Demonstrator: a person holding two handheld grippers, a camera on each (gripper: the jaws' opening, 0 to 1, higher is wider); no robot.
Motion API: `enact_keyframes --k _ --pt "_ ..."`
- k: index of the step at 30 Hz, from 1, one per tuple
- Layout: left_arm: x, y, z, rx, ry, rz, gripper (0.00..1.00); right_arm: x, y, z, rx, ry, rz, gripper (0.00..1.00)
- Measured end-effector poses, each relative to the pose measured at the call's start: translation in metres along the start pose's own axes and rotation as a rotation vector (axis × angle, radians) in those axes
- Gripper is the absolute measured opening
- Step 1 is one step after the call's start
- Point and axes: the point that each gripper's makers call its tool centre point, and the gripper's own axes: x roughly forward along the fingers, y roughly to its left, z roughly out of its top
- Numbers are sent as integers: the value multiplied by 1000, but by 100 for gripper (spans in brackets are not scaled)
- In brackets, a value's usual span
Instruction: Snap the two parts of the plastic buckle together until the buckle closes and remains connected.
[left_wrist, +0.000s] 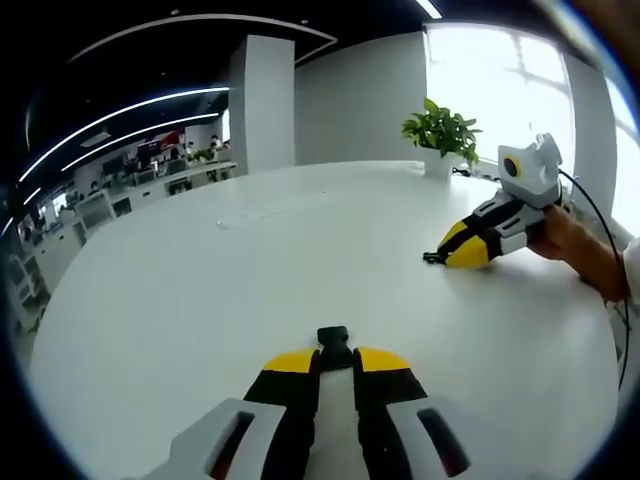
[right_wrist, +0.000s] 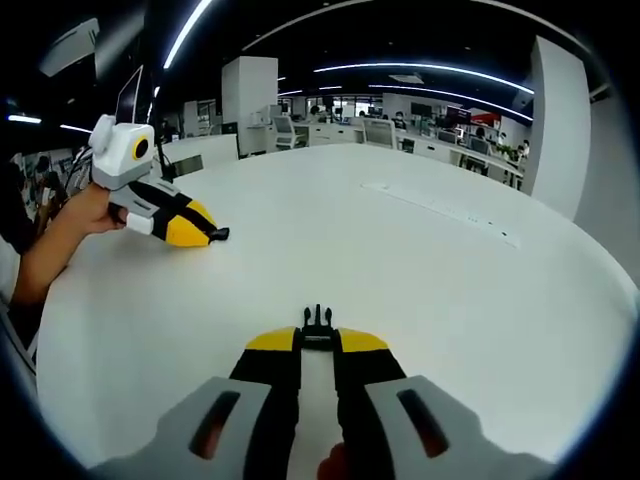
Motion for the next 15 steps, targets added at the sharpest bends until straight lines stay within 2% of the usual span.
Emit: enact_keyframes --k 15 --pt "1 1 1 0 -3 1 13 1 0 0 -6 -5 5 13"
